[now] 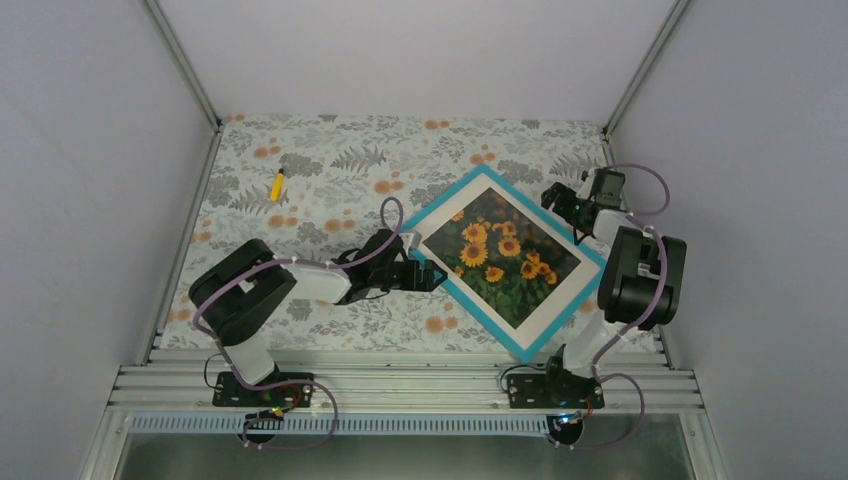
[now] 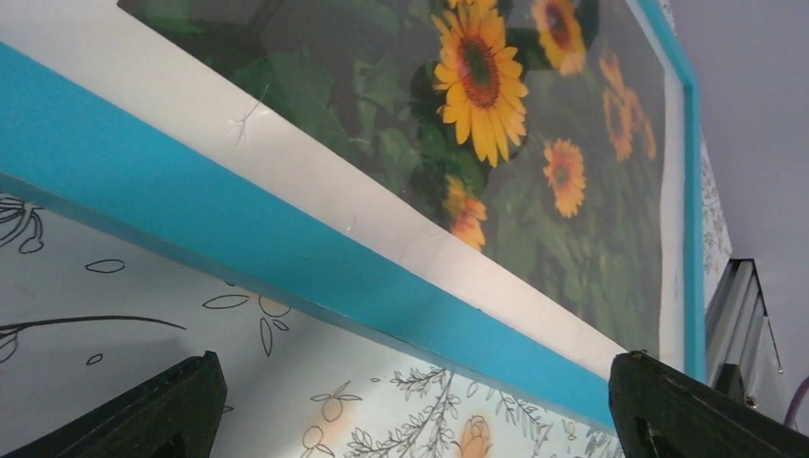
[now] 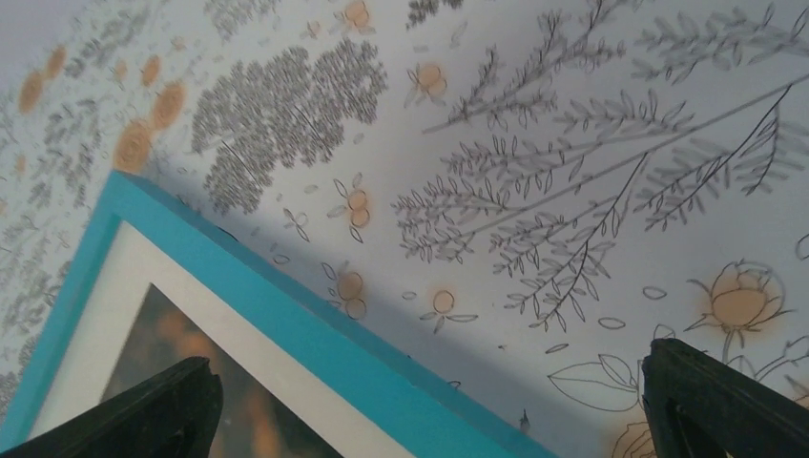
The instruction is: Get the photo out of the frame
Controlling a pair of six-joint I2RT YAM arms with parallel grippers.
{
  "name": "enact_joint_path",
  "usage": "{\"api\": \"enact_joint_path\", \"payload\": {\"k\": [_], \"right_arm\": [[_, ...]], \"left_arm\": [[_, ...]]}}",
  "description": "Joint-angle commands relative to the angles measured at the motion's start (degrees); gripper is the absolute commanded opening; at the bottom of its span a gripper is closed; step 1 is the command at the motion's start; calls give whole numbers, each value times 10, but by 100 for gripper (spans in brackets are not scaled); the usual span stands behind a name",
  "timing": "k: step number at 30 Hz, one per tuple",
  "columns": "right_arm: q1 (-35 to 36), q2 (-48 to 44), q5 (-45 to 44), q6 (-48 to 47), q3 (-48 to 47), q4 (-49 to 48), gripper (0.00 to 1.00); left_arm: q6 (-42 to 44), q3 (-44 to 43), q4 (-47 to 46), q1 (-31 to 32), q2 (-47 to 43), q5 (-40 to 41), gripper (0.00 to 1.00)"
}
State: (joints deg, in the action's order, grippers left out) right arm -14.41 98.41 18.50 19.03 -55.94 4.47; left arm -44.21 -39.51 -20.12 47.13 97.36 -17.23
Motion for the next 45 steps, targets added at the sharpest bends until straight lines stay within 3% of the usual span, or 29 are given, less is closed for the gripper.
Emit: {"api": "enact_joint_path", "payload": {"k": [1,8,19,45], "right_arm": [[-5,25,25,-23,-14,9,100],[4,40,38,-32,-5,22,100],[47,36,90,-43,29,32,100],[213,-65,178,-26,128,10,100]], "left_arm": [[-1,-26,-16,2,33,-9,100],[-3,-62,-12,-5,75,-20,100],[-8,-72,-12,-71,99,-41,100],[152,-248,188,-206,151,51,100]]}}
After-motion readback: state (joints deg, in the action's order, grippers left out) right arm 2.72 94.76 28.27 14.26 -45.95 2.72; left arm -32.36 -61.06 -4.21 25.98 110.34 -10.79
